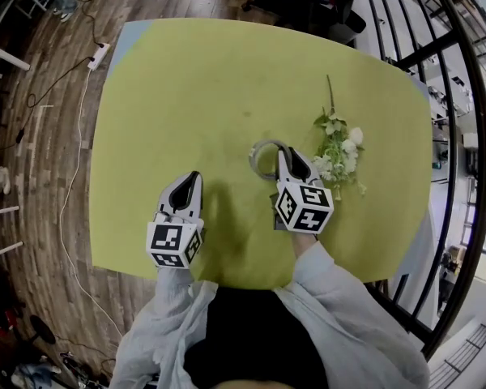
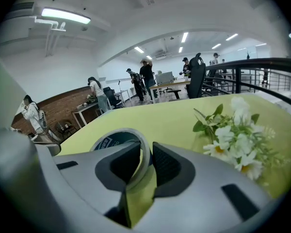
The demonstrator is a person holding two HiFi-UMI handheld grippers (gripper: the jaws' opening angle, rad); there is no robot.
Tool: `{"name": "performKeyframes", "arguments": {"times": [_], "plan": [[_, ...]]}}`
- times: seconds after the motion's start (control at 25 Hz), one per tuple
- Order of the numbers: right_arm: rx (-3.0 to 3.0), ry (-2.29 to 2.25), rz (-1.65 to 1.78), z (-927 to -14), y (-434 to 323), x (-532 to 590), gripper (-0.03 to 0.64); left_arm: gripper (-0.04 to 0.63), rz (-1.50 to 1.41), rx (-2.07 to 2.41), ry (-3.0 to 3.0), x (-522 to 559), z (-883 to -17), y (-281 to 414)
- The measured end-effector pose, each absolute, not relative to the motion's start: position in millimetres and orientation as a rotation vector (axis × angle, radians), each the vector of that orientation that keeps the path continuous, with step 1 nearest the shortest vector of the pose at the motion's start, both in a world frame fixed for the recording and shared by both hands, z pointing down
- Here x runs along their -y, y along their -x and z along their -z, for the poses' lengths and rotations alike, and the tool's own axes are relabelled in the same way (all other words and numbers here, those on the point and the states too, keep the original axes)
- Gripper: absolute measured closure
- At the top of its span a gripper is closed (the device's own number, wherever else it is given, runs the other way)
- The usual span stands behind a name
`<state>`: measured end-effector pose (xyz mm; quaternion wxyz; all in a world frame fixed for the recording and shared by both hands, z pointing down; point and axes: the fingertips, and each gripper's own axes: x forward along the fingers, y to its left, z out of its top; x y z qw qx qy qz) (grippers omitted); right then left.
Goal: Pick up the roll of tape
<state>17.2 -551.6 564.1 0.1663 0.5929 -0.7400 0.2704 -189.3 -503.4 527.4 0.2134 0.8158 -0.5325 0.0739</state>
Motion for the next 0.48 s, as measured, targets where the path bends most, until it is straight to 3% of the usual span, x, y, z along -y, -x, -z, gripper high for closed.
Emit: {"name": "performKeyframes", "arguments": {"times": [0.48], "plan": [[2.217, -1.676, -0.71, -525.3, -5.5, 523.5, 0.528, 0.572, -0.164, 1.542, -2.289, 463.3, -494.4, 189.3]]}}
